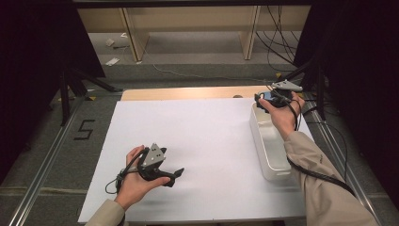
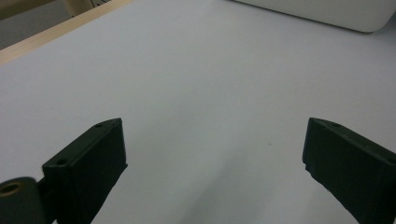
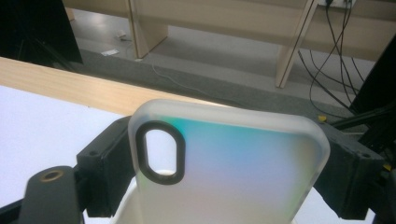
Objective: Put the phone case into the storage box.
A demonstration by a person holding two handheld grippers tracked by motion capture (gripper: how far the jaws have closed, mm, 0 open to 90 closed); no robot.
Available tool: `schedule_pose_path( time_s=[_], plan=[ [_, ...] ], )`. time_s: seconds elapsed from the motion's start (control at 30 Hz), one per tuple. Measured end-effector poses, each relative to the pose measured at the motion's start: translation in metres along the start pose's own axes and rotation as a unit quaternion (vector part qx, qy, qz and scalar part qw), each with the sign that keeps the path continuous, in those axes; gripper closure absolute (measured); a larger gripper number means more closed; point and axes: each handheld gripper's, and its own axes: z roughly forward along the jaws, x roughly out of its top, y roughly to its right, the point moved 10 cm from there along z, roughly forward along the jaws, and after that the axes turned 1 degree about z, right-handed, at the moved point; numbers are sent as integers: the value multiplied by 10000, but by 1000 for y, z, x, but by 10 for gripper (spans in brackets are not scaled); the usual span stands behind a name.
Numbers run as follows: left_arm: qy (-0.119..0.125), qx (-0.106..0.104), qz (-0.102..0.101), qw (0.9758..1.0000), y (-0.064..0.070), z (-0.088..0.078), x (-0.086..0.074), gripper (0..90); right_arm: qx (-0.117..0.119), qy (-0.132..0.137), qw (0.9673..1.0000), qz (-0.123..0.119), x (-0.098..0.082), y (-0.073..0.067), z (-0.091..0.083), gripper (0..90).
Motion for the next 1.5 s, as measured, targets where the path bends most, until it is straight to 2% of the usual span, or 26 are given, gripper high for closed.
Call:
schedule_pose_path(
  time_s=[0.4,1.17,1.3,1.5],
  plan=[
    [5,-4,0,10000,0,0,0,54,-26,-147,9999,-16,-7,0,7,177],
    [-7,-1,24,10000,0,0,0,54,-22,-86,9999,-87,-8,-3,18,173],
    [3,-11,7,10000,0,0,0,54,32,-89,10000,-25,-9,-3,21,165],
    [2,-7,3,10000,0,0,0,54,54,-115,9998,152,-12,-2,24,98]
  ],
)
